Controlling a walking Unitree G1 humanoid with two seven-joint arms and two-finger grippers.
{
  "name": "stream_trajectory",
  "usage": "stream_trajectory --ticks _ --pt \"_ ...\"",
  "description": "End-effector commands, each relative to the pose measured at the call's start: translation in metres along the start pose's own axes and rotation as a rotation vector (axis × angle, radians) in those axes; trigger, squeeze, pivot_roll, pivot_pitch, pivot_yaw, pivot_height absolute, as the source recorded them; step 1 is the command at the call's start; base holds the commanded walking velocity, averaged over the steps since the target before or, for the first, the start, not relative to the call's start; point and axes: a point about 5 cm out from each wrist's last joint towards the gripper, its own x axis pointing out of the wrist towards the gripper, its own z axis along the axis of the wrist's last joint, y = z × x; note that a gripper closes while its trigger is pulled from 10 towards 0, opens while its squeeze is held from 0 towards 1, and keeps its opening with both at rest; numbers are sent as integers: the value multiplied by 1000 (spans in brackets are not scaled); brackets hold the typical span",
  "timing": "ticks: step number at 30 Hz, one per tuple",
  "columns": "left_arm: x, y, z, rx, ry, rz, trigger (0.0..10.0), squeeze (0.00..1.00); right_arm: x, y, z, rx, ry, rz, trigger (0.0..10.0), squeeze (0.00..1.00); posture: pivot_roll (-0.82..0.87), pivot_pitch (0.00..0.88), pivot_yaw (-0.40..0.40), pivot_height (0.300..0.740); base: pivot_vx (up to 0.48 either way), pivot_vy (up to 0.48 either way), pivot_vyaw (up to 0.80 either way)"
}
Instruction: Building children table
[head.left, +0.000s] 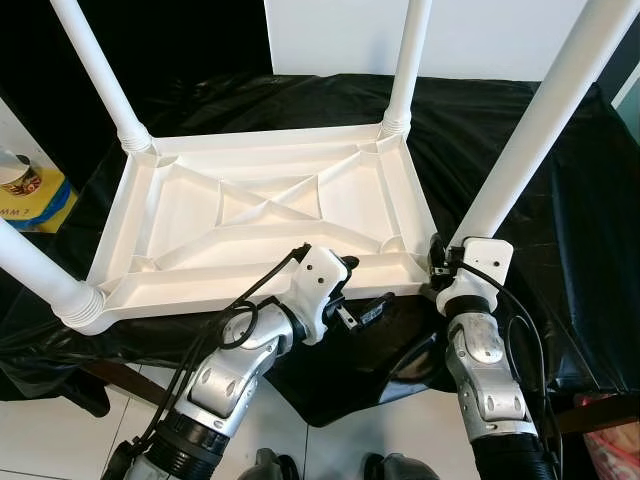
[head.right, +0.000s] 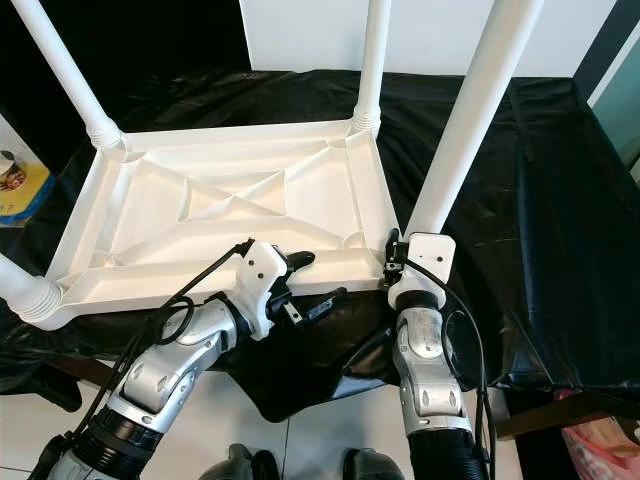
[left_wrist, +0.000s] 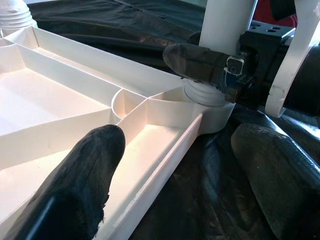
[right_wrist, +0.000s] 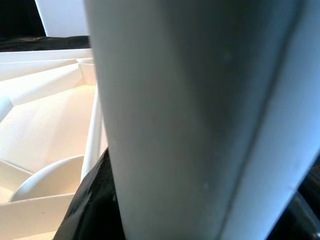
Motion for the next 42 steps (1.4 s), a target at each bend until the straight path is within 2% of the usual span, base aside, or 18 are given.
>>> stream_trajectory --ticks 1,2,6,10,14,16,18,20,21,22,25,28,32,39,40,41,42 --pt "-2 -1 -4 -16 16 -15 10000 0 -7 3 -19 -8 94 8 10000 184 -110 101 2 740 0 0 0" --pt "-2 0 -4 -15 16 -15 10000 0 -7 3 -17 -2 87 17 10000 1000 -112 100 2 740 0 0 0" --pt "-2 1 -4 -14 17 -15 10000 0 -7 2 -13 8 64 38 10000 1000 -114 94 5 740 0 0 0" --pt "-3 0 -3 -8 18 -26 10000 0 -8 -1 -7 14 32 111 10000 1000 -122 91 9 740 0 0 0" --pt "-3 0 -4 -3 19 -32 10000 0 -9 -11 -4 11 18 208 10000 1000 -125 86 12 740 0 0 0" --pt "-3 0 -4 1 20 -37 10000 0 -9 -23 0 -14 1 288 10000 1000 -129 84 16 740 0 0 0" --pt "-3 0 -4 1 20 -37 10000 0 -9 -23 0 -14 1 288 10000 1000 -129 84 16 740 0 0 0" --pt "-2 -2 -4 1 19 -53 10000 0 -6 -31 1 -40 4 392 10000 1000 -138 80 22 740 0 0 0" --pt "-2 -2 -4 1 19 -53 10000 0 -6 -31 1 -40 4 392 10000 1000 -138 80 22 740 0 0 0" --pt "-1 -4 -3 -1 17 -66 10000 0 -1 -35 2 -61 16 490 10000 0 -136 79 23 740 0 0 0" --pt "0 -7 -2 -7 13 -75 10000 0 4 -36 3 -102 6 540 10000 0 -135 80 25 740 0 0 0" --pt "1 -8 -2 -10 12 -78 10000 0 8 -37 4 -104 10 554 10000 0 -134 81 25 740 0 0 0" --pt "1 -11 -1 -12 10 -84 10000 0 21 -34 -3 -138 57 640 10000 0 -125 88 28 740 0 0 0" --pt "0 -11 -1 -13 11 -81 10000 0 25 -29 -5 -153 53 681 10000 0 -114 96 24 740 0 0 0" --pt "0 -10 -1 -15 10 -74 10000 0 25 -28 -6 -157 52 689 4157 0 -112 97 23 740 0 0 0" --pt "-1 -10 0 -18 7 -67 10000 0 24 -27 -8 -156 57 690 0 0 -112 97 23 740 0 0 0" --pt "-1 -11 1 -20 4 -62 10000 0 24 -27 -9 -153 63 688 0 0 -101 101 18 740 0 0 0"
